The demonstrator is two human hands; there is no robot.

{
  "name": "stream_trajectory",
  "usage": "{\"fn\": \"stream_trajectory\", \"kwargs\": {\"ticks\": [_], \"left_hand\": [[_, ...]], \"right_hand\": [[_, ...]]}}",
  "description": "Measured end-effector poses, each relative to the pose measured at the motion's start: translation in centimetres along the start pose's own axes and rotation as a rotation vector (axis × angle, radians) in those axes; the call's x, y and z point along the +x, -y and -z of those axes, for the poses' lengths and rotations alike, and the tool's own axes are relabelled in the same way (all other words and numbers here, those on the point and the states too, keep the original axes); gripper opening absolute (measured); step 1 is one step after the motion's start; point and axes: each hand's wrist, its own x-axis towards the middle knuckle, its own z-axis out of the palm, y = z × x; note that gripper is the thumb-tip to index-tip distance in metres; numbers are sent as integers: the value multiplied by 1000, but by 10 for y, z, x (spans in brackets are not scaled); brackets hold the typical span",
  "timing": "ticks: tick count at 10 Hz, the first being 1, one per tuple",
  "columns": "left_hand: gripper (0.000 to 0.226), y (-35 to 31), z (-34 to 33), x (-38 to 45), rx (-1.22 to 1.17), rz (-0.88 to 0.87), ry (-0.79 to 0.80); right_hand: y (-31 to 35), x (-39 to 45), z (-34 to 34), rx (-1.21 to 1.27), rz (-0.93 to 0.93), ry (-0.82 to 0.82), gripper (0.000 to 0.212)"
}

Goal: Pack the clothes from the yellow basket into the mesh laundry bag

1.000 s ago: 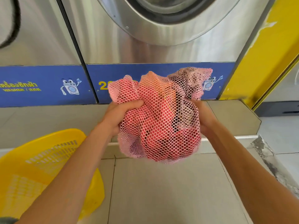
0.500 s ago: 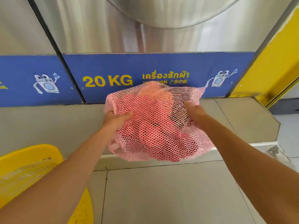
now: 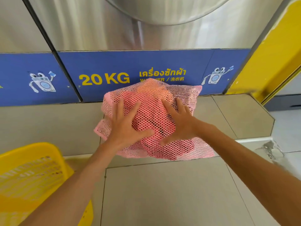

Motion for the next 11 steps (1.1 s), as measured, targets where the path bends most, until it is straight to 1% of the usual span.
{"fn": "stream_trajectory", "kwargs": {"ticks": [1, 2, 3, 5, 6, 7, 8, 9, 10, 11], "left_hand": [[143, 1, -18, -1, 122, 12, 265], [157, 5, -26, 13, 156, 22, 343], [160, 14, -28, 30, 240, -20, 291], [148, 8, -44, 63, 348, 3, 95], [144, 13, -57, 59, 343, 8, 55], [144, 14, -52, 55, 361, 7, 80], [146, 8, -42, 49, 369, -8, 114], [148, -3, -27, 38, 369, 26, 177], [144, -13, -8, 21, 331, 68, 233], [134, -29, 20, 5, 310, 55, 269]], "right_hand": [[1, 3, -16, -89, -50, -115, 147], [3, 17, -20, -40, -77, -240, 127], [1, 36, -20, -59, -82, -314, 113], [-6, 68, -20, -43, -104, -450, 93], [-8, 69, -37, -28, -107, -469, 84], [-9, 62, -40, -12, -122, -442, 84], [-6, 52, -33, -5, -117, -390, 90], [0, 39, -20, -27, -153, -312, 101], [9, 19, -10, -13, -178, -272, 102], [21, -1, 6, -12, -165, -293, 91]]}}
